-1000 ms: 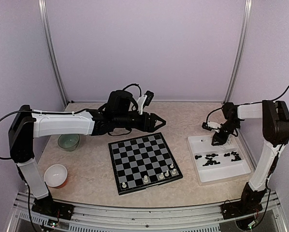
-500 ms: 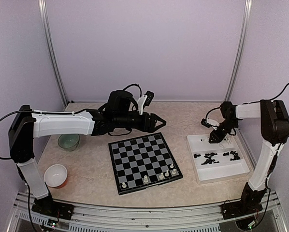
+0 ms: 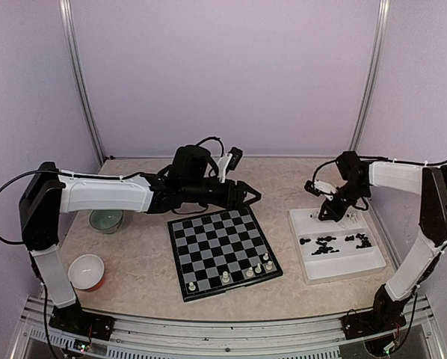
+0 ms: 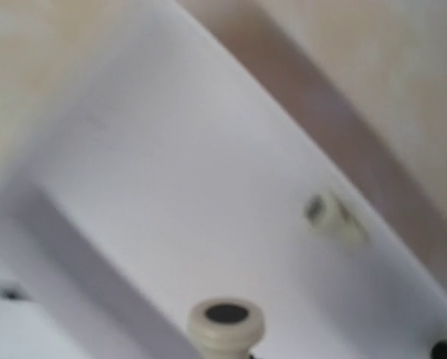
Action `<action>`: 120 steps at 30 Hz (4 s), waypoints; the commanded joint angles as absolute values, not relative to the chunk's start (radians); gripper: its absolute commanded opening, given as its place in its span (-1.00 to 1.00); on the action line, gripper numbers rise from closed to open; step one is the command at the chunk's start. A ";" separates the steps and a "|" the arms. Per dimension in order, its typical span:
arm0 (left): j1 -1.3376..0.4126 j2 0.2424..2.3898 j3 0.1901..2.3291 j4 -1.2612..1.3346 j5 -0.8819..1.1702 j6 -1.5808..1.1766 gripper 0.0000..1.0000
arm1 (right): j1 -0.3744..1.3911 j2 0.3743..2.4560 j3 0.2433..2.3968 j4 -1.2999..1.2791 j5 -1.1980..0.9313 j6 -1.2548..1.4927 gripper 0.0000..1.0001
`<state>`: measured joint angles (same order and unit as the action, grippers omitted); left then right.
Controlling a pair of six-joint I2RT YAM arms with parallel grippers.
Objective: Set up the chess pieces on the board
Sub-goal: Pick up the knight from the storage box, then pass from the right arm to the left, then pass from the left arm to the right
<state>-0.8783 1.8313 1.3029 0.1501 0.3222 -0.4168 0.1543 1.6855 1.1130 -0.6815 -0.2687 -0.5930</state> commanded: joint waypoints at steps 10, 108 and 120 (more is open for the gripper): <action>-0.894 1.934 1.331 0.369 0.495 -0.588 0.33 | 0.475 1.589 1.372 -0.842 -0.468 -0.564 -0.94; -0.802 2.026 1.213 1.213 0.591 -1.231 -0.72 | 0.464 1.664 1.556 -0.587 -1.090 -0.226 -0.17; -0.799 2.031 1.206 1.240 0.586 -1.246 -0.73 | 0.484 1.664 1.548 -0.592 -1.065 -0.232 -0.67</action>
